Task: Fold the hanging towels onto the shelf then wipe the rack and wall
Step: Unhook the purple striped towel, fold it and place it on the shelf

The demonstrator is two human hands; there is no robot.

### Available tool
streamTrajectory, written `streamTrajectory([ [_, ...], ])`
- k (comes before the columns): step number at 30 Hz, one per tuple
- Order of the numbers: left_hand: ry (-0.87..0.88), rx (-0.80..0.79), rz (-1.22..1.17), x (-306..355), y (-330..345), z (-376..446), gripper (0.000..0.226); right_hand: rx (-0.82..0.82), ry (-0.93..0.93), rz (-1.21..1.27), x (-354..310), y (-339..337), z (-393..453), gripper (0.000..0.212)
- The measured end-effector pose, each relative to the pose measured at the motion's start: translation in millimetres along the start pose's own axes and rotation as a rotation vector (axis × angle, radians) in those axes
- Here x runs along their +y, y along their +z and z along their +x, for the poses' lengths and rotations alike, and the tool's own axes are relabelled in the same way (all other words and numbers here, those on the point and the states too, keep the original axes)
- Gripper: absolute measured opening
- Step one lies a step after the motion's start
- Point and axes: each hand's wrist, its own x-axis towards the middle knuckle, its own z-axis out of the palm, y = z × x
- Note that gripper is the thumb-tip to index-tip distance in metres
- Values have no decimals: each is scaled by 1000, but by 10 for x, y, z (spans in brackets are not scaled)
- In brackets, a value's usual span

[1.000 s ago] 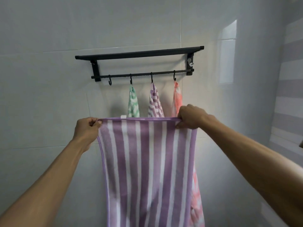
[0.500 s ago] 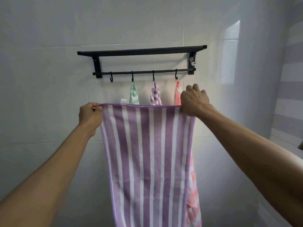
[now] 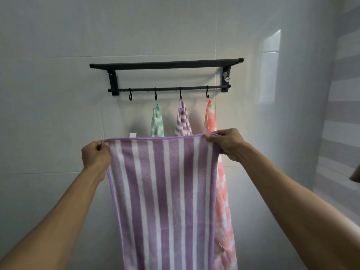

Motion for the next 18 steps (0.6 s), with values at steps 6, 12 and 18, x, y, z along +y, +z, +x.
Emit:
streamTrajectory([
  [6,24,10,-93,428,3,245,23,30,-96,-24,-390,21,187,28],
  [12,-19,-474,31,154,-70,59,65,-231,23,20,-136,-42,22,111],
  [18,-442,-488,179,-1230,-316,-557,65,-316,394,-159,1378,33,-620,34],
])
